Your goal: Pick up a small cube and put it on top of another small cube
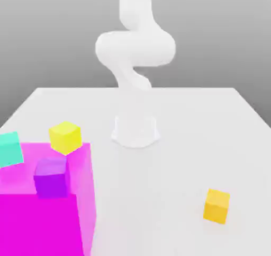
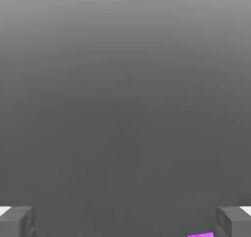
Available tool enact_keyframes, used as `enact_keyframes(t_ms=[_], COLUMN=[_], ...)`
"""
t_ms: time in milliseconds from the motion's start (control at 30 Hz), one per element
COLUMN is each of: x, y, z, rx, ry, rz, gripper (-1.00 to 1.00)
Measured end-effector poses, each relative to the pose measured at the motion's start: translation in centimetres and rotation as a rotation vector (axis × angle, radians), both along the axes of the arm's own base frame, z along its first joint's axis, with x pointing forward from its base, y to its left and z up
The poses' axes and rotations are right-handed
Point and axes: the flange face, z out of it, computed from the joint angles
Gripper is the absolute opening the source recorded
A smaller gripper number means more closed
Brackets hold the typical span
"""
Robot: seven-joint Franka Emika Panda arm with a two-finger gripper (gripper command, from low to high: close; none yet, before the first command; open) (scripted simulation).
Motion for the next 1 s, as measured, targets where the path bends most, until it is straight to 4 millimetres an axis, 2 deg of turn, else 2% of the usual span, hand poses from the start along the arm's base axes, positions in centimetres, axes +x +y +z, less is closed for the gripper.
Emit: enact_keyframes(t_ms=[67, 167, 267, 367, 533, 600, 733, 800, 933, 967, 1000], x=[2.4, 5.1, 6.6, 7.1, 5.7, 4.1, 0.4, -0.4, -0.7, -0.8, -0.8], y=[1.9, 4.6, 7.3, 9.9, 13.8, 15.7, 18.0, 18.4, 18.5, 18.4, 18.4], z=[-4.0, -10.1, -16.4, -22.8, -33.2, -37.2, -44.6, -47.3, -51.9, -52.8, -52.8], rx=[0.024, 0.054, 0.077, 0.096, 0.115, 0.116, 0.118, 0.121, 0.121, 0.120, 0.120], ry=[0.066, 0.160, 0.252, 0.344, 0.497, 0.558, 0.680, 0.706, 0.715, 0.715, 0.715], rz=[-0.025, -0.063, -0.101, -0.141, -0.212, -0.231, -0.297, -0.317, -0.323, -0.323, -0.323], gripper=[0.00, 0.00, 0.00, 0.00, 0.00, 0.00, 0.00, 0.00, 0.00, -1.00, -1.00])
